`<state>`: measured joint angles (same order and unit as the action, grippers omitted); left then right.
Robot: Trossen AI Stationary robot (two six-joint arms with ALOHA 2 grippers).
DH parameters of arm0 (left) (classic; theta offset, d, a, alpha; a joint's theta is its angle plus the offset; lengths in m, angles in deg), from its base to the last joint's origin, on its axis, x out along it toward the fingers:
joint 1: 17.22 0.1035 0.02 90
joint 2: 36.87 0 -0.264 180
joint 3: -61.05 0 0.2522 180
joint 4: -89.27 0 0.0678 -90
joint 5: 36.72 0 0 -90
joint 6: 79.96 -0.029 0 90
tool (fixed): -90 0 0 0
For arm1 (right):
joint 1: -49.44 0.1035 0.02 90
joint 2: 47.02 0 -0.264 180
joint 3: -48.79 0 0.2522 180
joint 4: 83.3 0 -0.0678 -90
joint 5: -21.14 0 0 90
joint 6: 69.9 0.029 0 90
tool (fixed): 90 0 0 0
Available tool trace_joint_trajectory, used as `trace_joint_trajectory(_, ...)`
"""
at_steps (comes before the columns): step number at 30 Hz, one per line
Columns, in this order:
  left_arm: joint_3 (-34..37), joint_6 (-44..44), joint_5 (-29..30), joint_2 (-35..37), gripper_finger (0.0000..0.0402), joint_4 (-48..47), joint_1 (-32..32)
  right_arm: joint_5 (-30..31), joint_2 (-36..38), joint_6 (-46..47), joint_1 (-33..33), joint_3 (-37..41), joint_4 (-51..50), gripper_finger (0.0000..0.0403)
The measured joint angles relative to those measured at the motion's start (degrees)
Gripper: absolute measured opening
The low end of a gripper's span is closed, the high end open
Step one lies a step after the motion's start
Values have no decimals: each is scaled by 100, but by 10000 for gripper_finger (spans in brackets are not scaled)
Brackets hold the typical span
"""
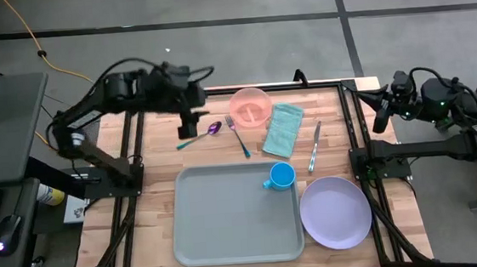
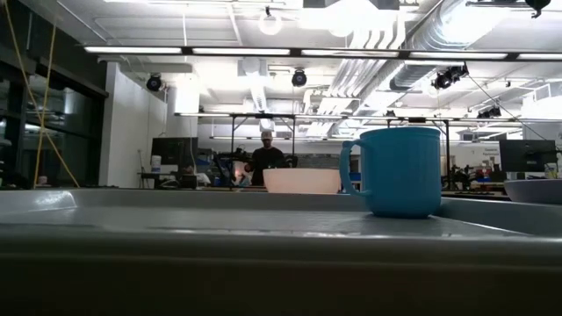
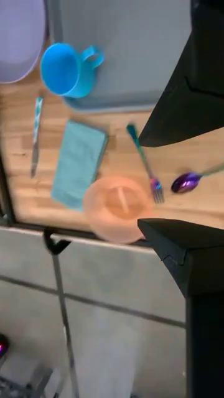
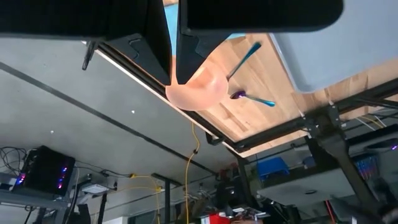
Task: Set up tray
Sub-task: Put the purple plate on the serving tray to the bottom left of the blue mug
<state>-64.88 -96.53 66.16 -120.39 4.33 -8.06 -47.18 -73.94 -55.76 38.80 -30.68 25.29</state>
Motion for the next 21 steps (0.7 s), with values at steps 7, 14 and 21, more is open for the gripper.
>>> trace_joint_trajectory(7,3516,1008,-29,1883,227,2508,-348,148,2,93,0,0,-10,0)
trace_joint_trajectory(14,6059,1944,-32,3366,227,5174,-659,18,-99,89,0,0,-19,0)
trace_joint_trajectory(21,6797,2240,21,3876,227,5844,-742,-432,-781,-2,-1,-131,-257,0)
